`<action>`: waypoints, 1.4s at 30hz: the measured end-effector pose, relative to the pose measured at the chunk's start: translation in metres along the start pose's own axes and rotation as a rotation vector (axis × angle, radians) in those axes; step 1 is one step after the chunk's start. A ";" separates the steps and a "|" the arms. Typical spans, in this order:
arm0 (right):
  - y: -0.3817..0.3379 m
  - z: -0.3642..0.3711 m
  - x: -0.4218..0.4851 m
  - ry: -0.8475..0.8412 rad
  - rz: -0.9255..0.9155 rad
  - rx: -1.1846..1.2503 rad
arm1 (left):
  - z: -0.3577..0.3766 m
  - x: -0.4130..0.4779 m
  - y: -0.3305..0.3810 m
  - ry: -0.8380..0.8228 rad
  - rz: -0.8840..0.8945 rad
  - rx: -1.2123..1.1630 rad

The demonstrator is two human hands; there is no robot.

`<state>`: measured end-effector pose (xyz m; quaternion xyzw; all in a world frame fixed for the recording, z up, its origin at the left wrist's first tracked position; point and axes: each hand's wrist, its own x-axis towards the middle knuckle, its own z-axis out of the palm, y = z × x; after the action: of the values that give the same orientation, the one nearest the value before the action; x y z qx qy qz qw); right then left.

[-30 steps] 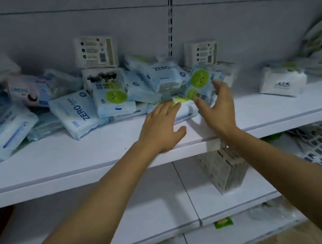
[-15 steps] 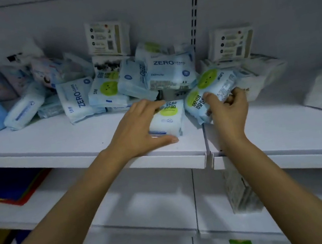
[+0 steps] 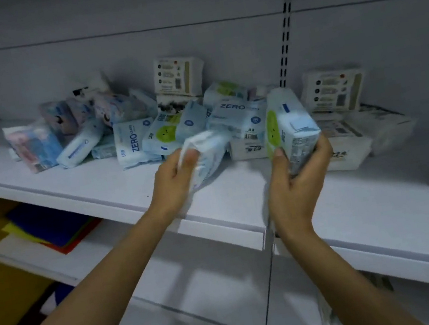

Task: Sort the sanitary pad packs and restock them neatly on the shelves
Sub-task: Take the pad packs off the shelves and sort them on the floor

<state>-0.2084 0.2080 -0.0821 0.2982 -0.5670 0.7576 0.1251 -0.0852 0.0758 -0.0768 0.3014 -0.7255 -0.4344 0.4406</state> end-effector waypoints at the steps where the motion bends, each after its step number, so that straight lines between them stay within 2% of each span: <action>1: 0.000 0.001 -0.003 -0.063 -0.050 -0.004 | -0.002 0.002 0.003 0.118 -0.189 -0.245; 3: 0.002 0.003 -0.007 -0.183 -0.115 -0.026 | -0.010 0.004 0.002 0.261 -0.393 -0.553; 5: 0.003 0.003 -0.007 -0.281 -0.178 -0.097 | -0.015 0.005 0.000 0.233 -0.433 -0.655; 7: 0.001 0.007 -0.008 -0.385 -0.271 -0.207 | -0.015 0.005 0.001 0.169 -0.392 -0.635; 10: -0.004 0.013 -0.010 -0.510 -0.392 -0.373 | -0.008 0.001 0.004 0.073 -0.306 -0.444; 11: -0.004 0.014 -0.009 -0.515 -0.380 -0.371 | -0.008 0.001 0.005 0.063 -0.314 -0.448; 15: -0.025 0.027 -0.016 -0.421 -0.036 -0.070 | -0.033 0.000 0.004 0.001 -0.407 -0.688; 17: -0.041 0.045 -0.026 -0.402 0.031 0.016 | -0.056 -0.004 -0.001 -0.067 -0.435 -0.753; 20: -0.071 0.089 -0.057 -0.514 0.091 0.130 | -0.103 -0.010 -0.008 -0.097 -0.405 -0.823; 23: -0.098 0.142 -0.107 -0.688 0.190 0.249 | -0.167 -0.020 -0.016 -0.004 -0.342 -0.806; 27: -0.130 0.209 -0.182 -1.012 0.319 0.336 | -0.271 -0.055 -0.043 0.185 -0.342 -0.762; 31: -0.152 0.270 -0.268 -1.353 0.427 0.360 | -0.370 -0.113 -0.074 0.454 -0.380 -0.610; 38: -0.166 0.340 -0.413 -1.676 0.578 0.412 | -0.498 -0.214 -0.112 0.693 -0.437 -0.351; 42: -0.167 0.368 -0.467 -1.725 0.676 0.314 | -0.544 -0.242 -0.130 0.712 -0.510 -0.313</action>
<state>0.3635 -0.0121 -0.1626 0.5896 -0.4119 0.3390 -0.6065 0.5166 0.0183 -0.1573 0.5306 -0.3576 -0.5025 0.5814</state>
